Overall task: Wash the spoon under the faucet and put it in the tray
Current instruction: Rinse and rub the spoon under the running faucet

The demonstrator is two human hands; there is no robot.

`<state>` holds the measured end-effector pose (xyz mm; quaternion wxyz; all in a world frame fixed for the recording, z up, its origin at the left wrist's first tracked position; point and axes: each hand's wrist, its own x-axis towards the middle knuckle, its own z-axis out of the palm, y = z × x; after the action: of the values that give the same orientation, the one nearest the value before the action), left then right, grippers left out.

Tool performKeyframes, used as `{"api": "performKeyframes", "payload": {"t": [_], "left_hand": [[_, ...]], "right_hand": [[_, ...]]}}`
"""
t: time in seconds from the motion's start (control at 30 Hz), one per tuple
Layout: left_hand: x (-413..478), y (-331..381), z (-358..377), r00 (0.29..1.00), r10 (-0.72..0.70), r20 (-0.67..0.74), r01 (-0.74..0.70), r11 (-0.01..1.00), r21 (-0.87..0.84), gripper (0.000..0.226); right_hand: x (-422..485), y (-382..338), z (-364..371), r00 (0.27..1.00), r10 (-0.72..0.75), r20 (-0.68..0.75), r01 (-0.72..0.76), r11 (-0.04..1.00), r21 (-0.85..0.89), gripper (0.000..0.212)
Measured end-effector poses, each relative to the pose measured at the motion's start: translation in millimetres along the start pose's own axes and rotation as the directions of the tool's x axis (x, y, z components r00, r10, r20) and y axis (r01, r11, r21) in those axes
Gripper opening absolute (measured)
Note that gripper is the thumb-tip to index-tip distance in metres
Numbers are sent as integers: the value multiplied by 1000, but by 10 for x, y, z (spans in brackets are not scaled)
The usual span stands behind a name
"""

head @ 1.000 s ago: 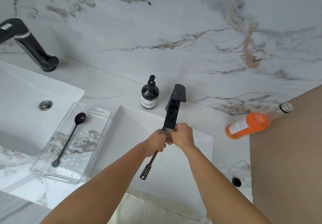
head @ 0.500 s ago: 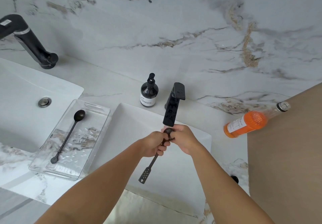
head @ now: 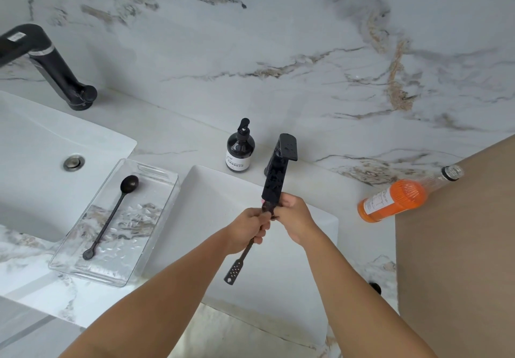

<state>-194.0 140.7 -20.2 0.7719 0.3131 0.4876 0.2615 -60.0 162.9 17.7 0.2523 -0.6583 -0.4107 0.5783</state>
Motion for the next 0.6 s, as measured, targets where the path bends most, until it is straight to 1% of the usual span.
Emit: {"api": "performKeyframes", "payload": {"t": [0.07,0.1,0.13,0.17,0.2,0.23,0.27,0.3,0.33,0.37,0.4,0.43,0.47,0.53,0.6], "left_hand": [[-24,-39,10,1000,19,7,-19,998,-67,18],[-31,-57,1,1000,23,-6,-24,994,-103,20],[-35,-77,-19,1000,21,-21,-24,991,-134,19],[-35,-101,-42,999,11,-31,-16,988,-155,19],[-35,-122,-61,999,-6,-33,0,986,-169,19],[-37,-137,-76,999,-26,-31,20,984,-179,21],[-40,-147,-88,998,-44,-35,36,982,-184,22],[-41,-154,-89,997,-57,-49,47,982,-183,22],[-42,-160,-86,995,-69,-70,56,983,-176,22],[-44,-168,-78,992,-83,-95,66,984,-166,23],[-47,-178,-70,988,-97,-120,78,985,-155,23],[-53,-186,-60,984,-107,-140,87,985,-147,24],[-59,-197,-54,981,-114,-154,93,986,-142,25],[-81,-215,-51,977,-121,-174,97,986,-136,26],[-118,-224,-56,973,-122,-197,99,987,-123,26]], "right_hand": [[-26,-4,-74,998,10,60,-11,1000,15,43],[-48,-12,-112,999,19,50,-20,1000,21,45],[-75,-33,-153,1000,17,-16,-17,1000,12,48],[-116,-65,-197,990,-16,-141,13,1000,-21,52],[-158,-123,-246,956,-87,-279,67,994,-83,57],[-195,-189,-283,911,-191,-365,145,978,-150,61],[-228,-253,-309,877,-303,-372,234,947,-220,65],[-255,-328,-321,854,-412,-317,312,894,-322,69],[-269,-401,-318,838,-497,-225,363,816,-449,72],[-276,-459,-304,828,-547,-118,396,722,-567,73],[-269,-500,-288,828,-560,-28,415,645,-641,74],[-275,-541,-273,832,-553,32,422,596,-684,73],[-278,-579,-270,834,-549,55,419,566,-710,72],[-263,-615,-283,826,-561,53,400,517,-757,68],[-279,-584,-274,838,-537,98,376,437,-817,68]]}}
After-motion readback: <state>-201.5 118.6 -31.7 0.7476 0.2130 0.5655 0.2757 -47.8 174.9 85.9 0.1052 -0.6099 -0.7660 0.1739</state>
